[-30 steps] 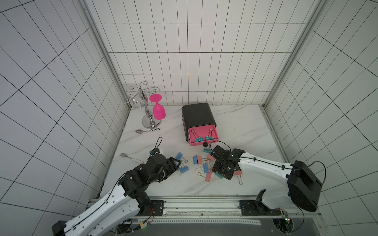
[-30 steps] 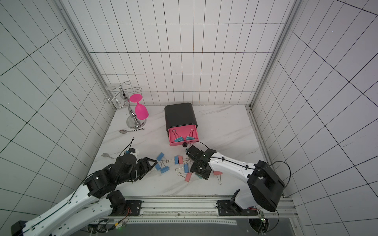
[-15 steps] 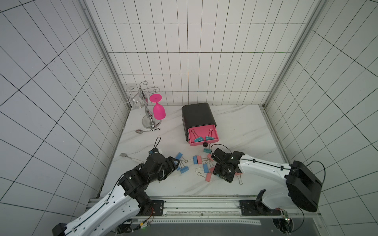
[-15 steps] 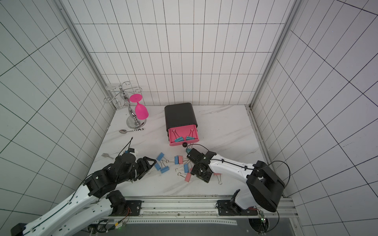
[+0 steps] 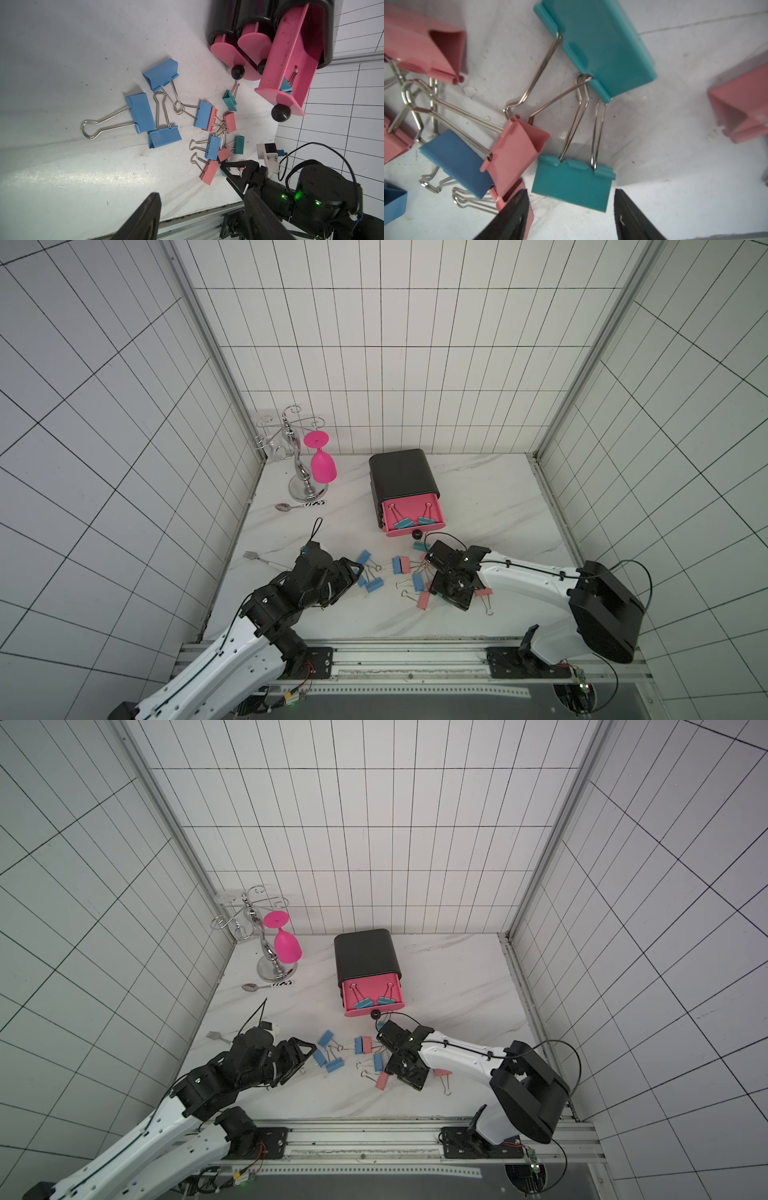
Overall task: Put the binder clips in the drawer according to color
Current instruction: Pick up the binder clip at the center of the board.
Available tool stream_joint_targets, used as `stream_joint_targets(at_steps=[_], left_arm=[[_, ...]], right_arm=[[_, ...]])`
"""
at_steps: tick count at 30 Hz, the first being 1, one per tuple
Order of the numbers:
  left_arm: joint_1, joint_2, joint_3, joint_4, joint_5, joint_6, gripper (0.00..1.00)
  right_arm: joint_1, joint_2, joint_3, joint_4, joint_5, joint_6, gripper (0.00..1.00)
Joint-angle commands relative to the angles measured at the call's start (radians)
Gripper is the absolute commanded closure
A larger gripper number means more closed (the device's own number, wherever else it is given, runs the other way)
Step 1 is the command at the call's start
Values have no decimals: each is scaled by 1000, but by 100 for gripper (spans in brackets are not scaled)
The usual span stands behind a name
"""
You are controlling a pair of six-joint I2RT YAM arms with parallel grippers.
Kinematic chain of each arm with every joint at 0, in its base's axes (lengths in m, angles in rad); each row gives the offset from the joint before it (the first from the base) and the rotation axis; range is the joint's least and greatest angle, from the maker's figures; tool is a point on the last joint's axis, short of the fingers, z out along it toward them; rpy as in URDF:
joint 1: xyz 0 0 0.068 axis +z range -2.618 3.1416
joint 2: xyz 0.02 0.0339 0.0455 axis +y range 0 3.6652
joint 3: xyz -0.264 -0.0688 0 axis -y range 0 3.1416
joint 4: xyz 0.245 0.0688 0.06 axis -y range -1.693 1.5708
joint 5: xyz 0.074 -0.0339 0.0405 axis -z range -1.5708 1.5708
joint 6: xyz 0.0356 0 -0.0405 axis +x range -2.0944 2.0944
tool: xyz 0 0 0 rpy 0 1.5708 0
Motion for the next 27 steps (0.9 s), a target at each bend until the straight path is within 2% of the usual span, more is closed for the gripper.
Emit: stream_joint_targets(at_steps=[1, 16, 27], left_arm=[[9, -1, -14, 34, 16, 18, 33], [32, 31, -22, 74, 51, 31, 33], [54, 62, 10, 88, 73, 53, 33]], right_arm=[[-10, 16, 11, -8, 11, -6, 32], [-25, -23, -43, -4, 14, 11, 41], [-26, -128, -17, -131, 88, -17, 50]])
